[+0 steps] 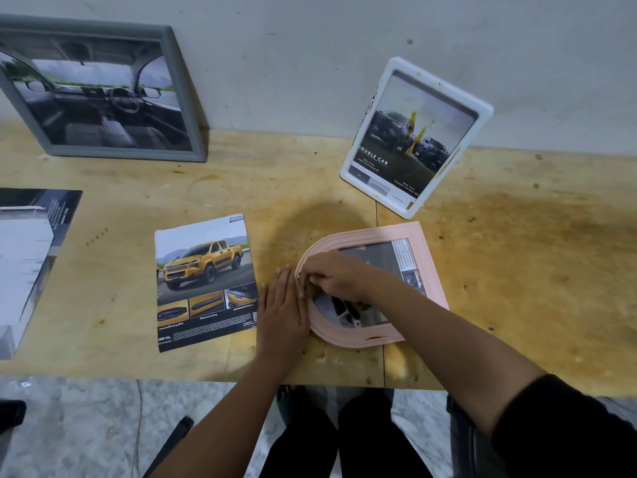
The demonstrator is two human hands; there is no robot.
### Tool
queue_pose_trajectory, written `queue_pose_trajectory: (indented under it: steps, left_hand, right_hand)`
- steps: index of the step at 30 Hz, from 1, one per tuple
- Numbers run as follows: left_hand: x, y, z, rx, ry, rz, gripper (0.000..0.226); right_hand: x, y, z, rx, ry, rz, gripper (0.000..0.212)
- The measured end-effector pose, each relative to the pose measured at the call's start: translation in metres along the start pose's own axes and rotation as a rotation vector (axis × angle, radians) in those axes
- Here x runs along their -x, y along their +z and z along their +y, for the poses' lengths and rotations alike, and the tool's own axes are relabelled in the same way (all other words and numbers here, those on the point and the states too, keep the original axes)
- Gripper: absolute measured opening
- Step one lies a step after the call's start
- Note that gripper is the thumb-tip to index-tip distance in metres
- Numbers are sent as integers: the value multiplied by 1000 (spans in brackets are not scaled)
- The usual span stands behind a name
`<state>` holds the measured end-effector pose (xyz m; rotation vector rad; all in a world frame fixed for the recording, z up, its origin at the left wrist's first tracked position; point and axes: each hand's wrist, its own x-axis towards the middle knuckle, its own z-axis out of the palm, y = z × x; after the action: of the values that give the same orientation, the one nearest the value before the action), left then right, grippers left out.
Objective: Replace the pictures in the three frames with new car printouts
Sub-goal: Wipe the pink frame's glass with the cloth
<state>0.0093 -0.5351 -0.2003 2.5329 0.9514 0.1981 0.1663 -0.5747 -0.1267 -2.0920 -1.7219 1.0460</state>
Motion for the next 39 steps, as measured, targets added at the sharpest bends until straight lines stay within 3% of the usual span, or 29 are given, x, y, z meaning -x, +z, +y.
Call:
queue_pose_trajectory:
  steps: [3,5,7,10,12,14,18,21,31,39]
  left_hand:
    - [0,-1,1,23,-10,2,55]
    - [1,-2,2,48,-13,0,57]
    - [1,-3,2,64,-16,-6,60]
    - [1,-2,1,70,-20,-8,62]
    - [0,-2,0,61,-21,2,61]
    - [0,-1,-1,57,-21,15,58]
    - [0,0,-2,63,-23,17,57]
    - [-2,-2,-2,50,-19,22,53]
    - [0,2,-4,13,-3,19,48]
    - [27,-6,-1,165,-24,25,61]
  right_hand:
    - [4,-9,-2,-116,57,-49,18]
    - [15,-19,1,-312,155,9,19]
    - [31,-31,9,-544,237,228,20]
    - [51,-42,25,-695,384,733,21]
    - [59,-43,30,-548,463,1020,21]
    - [58,-40,34,-348,532,1148,22]
    - [26,-13,37,-247,576,1000,23]
    - [0,21,31,-134,449,947,25]
    - [-4,53,-24,-169,53,565,26]
    - [-1,47,-21,-249,105,532,19]
